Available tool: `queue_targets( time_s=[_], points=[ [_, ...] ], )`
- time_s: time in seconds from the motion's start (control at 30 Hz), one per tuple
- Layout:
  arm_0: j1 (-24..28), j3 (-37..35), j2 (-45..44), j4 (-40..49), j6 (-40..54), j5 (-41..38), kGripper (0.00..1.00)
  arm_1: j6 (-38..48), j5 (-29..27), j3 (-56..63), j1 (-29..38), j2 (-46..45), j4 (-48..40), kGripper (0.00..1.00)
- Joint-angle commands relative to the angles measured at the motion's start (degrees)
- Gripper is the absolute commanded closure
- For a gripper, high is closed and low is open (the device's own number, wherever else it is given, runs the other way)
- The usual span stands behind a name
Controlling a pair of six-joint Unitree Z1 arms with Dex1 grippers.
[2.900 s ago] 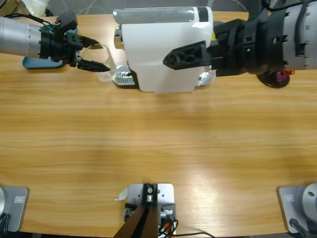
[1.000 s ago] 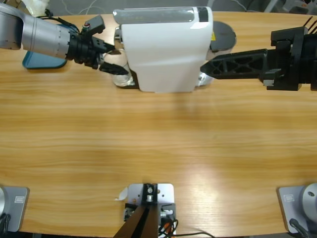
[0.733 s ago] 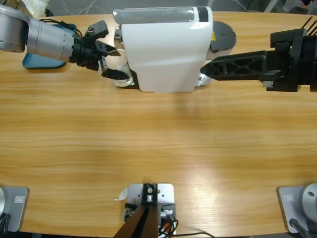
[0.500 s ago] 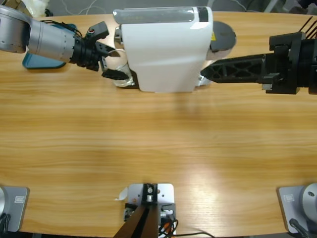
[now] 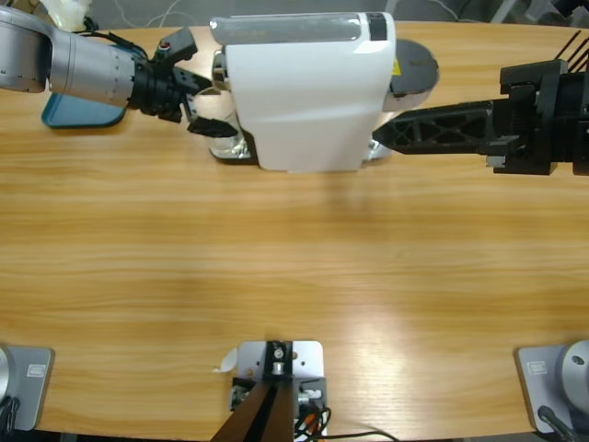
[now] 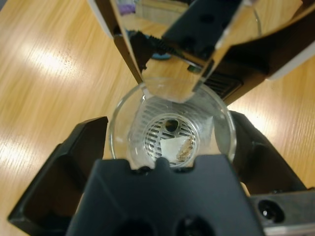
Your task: Pour coffee
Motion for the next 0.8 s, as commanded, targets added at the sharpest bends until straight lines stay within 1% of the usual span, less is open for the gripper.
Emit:
queue_targets(
  time_s=[0.03, 0.17, 0.27, 0.33, 0.43, 0.63, 0.8],
  points=[
    [0.1, -0.3, 2.2, -1.2, -0.7, -0.8, 0.073, -0.3, 1.2, 1.4, -0.5, 1.2, -0.2, 0.000],
    [0.3, 2.1, -0.7, -1.2, -0.7, -6.2, 0.072, -0.3, 1.2, 1.3, -0.5, 1.1, -0.2, 0.000],
    [0.3, 5.0, -3.6, -1.2, -0.6, -7.5, 0.004, -0.3, 1.1, 1.4, -0.5, 1.1, -0.2, 0.000],
    [1.4, 7.0, -6.3, -1.2, -0.4, -7.1, 0.004, -0.3, 1.1, 1.6, -0.5, 1.0, -0.2, 0.000],
    [3.8, 7.8, -8.8, -1.2, -0.2, -4.9, 0.004, -0.3, 1.1, 1.7, -0.4, 0.9, -0.2, 0.000],
    [4.1, 8.0, -9.3, -2.1, -0.6, 0.1, 0.004, 0.1, 1.1, 1.8, -0.4, -0.1, 0.3, 0.000],
    [4.9, 9.9, -13.7, -2.0, -1.6, 0.3, 0.004, 0.1, 0.9, 1.8, -0.4, 0.3, -0.1, 0.000]
  ],
)
